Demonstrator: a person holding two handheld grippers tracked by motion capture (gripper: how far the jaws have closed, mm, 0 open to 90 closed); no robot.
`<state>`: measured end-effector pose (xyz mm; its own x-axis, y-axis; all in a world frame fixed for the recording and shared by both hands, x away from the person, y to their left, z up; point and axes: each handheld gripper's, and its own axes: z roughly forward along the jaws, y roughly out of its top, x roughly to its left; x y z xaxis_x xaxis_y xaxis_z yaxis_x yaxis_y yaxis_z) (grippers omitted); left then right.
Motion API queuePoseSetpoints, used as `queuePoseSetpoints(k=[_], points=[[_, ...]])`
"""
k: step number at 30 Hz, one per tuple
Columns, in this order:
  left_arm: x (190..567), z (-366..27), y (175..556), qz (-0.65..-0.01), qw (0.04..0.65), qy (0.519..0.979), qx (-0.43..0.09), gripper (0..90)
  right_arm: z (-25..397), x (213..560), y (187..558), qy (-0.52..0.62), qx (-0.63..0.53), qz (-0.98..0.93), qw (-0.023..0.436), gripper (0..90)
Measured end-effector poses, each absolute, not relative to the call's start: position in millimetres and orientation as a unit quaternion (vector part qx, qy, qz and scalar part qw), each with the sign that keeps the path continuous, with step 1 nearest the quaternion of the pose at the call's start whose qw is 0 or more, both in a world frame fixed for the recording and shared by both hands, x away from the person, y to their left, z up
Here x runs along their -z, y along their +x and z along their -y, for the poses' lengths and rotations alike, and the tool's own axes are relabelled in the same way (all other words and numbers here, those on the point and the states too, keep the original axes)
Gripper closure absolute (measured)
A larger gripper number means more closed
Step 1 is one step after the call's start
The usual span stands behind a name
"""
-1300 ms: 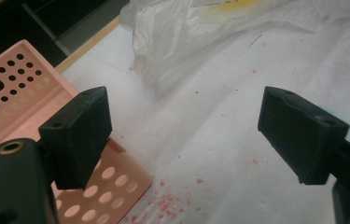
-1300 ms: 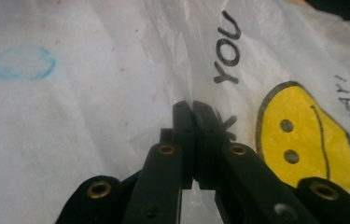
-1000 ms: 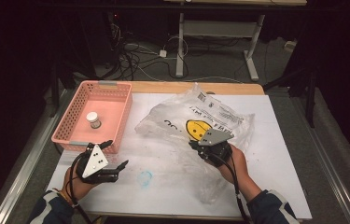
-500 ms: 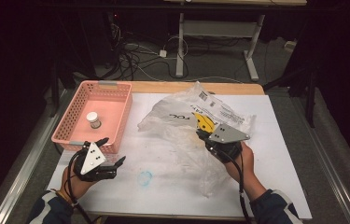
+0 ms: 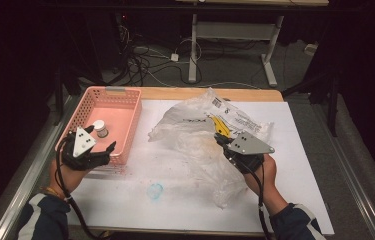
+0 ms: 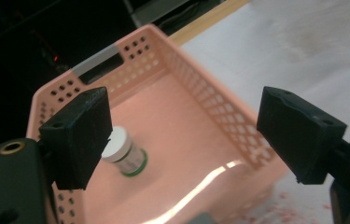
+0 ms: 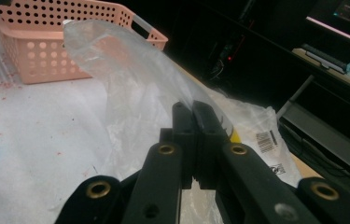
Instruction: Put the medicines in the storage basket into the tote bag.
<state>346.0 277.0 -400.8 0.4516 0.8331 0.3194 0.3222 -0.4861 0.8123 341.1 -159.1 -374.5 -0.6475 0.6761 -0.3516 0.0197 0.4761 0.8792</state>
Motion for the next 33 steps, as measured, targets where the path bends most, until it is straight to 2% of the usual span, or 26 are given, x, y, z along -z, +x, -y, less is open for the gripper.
queuePoseSetpoints(k=[8,17,18,25,27,30,33], points=[[387.6,-297.0,391.6,-0.408,0.297,0.798,-0.329,17.8,161.1,370.5,341.4,0.220,-0.469,-0.777,0.357,90.0],[395.4,-301.9,449.2,-0.449,0.223,0.820,-0.274,20.0,161.4,374.5,343.4,0.206,-0.471,-0.787,0.341,90.0],[397.6,-303.5,455.9,-0.456,0.222,0.821,-0.262,25.6,161.4,375.2,343.5,0.204,-0.472,-0.789,0.337,90.0],[422.5,-318.6,488.2,-0.504,0.167,0.821,-0.211,33.1,164.4,374.4,343.3,0.197,-0.473,-0.791,0.334,90.0],[425.0,-318.6,492.6,-0.506,0.157,0.824,-0.203,34.3,165.4,374.8,344.0,0.200,-0.474,-0.791,0.331,90.0],[428.6,-316.8,497.5,-0.495,0.144,0.837,-0.184,42.8,166.3,375.8,345.0,0.200,-0.474,-0.792,0.328,90.0],[433.1,-318.2,502.2,-0.498,0.142,0.838,-0.169,45.2,166.7,376.4,344.8,0.202,-0.473,-0.793,0.328,90.0]])
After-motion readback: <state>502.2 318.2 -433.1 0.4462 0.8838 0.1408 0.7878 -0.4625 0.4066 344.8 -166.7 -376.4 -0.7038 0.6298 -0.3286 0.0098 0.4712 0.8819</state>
